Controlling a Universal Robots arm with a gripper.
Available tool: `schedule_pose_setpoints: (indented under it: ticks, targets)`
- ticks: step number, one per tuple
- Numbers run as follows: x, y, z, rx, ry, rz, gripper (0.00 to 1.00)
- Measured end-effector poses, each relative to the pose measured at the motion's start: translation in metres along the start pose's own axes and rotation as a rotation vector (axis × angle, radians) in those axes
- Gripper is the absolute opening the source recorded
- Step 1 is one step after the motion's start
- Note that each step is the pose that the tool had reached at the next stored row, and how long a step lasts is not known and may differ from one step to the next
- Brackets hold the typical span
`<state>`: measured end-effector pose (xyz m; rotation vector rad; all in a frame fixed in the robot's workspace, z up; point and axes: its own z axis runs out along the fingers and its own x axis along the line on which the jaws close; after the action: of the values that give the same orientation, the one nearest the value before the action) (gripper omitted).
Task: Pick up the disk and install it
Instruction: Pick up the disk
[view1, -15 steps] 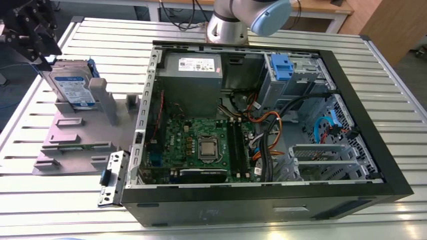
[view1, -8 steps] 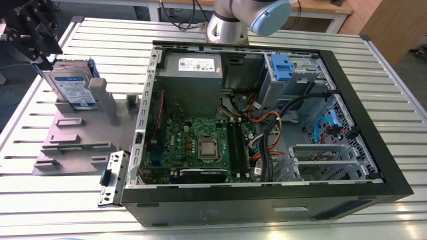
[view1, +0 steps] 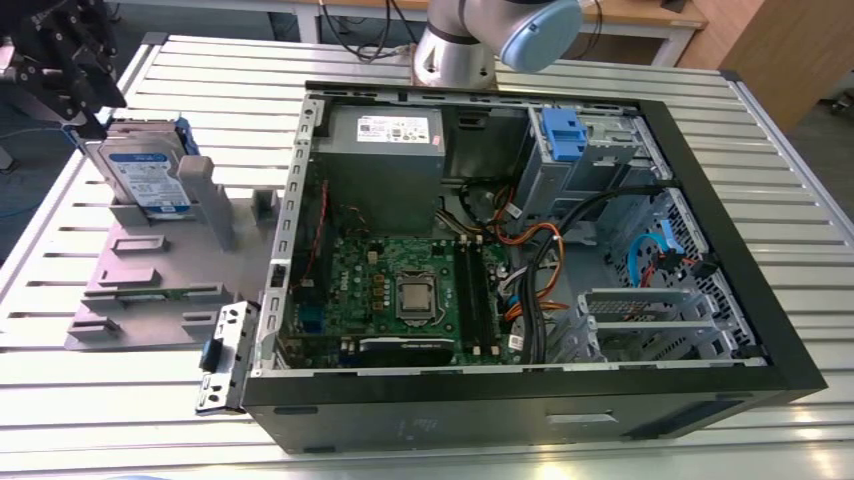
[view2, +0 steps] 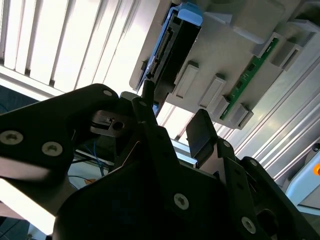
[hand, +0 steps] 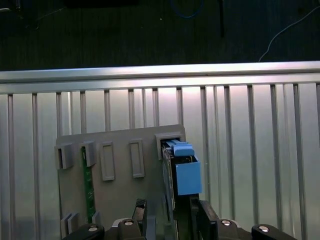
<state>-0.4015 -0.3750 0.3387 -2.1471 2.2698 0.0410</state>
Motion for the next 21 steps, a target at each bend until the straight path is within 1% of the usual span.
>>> schedule_pose_setpoints:
  ticks: [9,11,21]
  targets:
    - [-0.0015,0.0001,0.0006,0.0,0.0,0.0,0.53]
    - [-0.004,0.0002,0.0024,0.0,0.0001,0.0,0.53]
    - [-0.006,0.0015,0.0034,-0.0003,0.0006,0.0,0.53]
